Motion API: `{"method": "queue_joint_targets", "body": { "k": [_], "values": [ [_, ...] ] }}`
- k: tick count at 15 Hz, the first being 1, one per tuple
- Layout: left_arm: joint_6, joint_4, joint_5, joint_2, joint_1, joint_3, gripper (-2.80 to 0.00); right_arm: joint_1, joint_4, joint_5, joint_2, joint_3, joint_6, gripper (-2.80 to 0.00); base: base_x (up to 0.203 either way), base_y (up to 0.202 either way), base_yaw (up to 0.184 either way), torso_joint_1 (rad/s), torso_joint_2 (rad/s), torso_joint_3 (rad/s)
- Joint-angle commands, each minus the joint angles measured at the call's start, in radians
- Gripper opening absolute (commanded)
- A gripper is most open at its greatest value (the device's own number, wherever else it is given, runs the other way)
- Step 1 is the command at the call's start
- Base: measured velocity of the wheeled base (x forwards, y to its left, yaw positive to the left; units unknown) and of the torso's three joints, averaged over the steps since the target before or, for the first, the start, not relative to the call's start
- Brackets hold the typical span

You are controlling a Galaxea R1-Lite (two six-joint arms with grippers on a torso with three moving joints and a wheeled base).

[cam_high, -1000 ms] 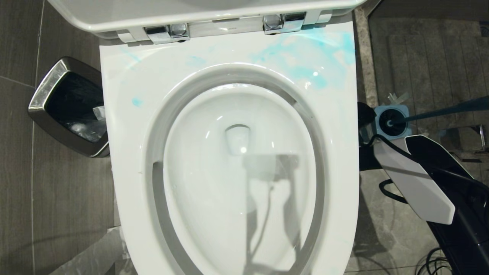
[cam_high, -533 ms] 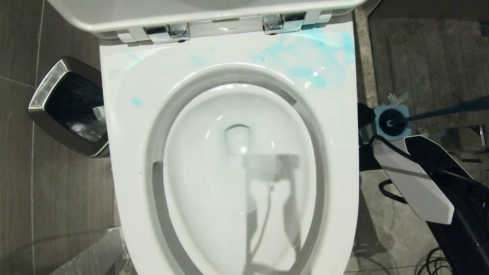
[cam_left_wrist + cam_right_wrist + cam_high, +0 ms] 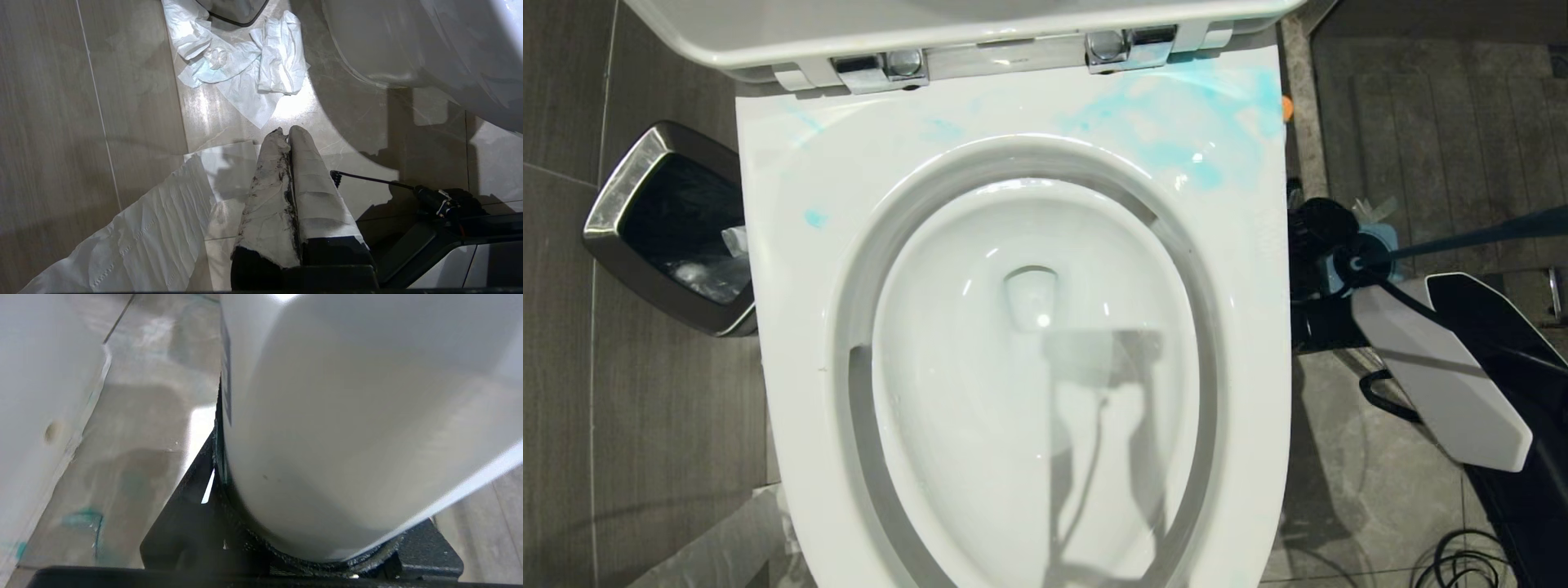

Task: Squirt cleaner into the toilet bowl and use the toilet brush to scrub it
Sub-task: Pour in the cleaning agent

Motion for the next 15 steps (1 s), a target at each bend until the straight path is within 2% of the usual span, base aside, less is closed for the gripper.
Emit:
{"method": "queue_joint_targets", "body": {
  "k": [1,7,10,15],
  "values": [
    [-0.001,0.0,0.0,0.001,0.0,0.0,-2.8,-0.006,-0.004,-0.011,-0.062,0.044,0.028,-2.8,0.0,0.0,0.0,0.0,0.0,0.0],
    [0.0,0.0,0.0,0.001,0.0,0.001,-2.8,-0.002,0.119,-0.1,-0.258,0.187,0.151,-2.8,0.0,0.0,0.0,0.0,0.0,0.0],
    [0.0,0.0,0.0,0.001,0.0,0.0,-2.8,0.007,0.2,-0.103,-0.399,0.304,0.216,-2.8,0.0,0.0,0.0,0.0,0.0,0.0],
    [0.0,0.0,0.0,0.001,0.0,0.0,-2.8,0.013,0.221,-0.056,-0.606,0.53,0.226,-2.8,0.0,0.0,0.0,0.0,0.0,0.0]
  ]
}}
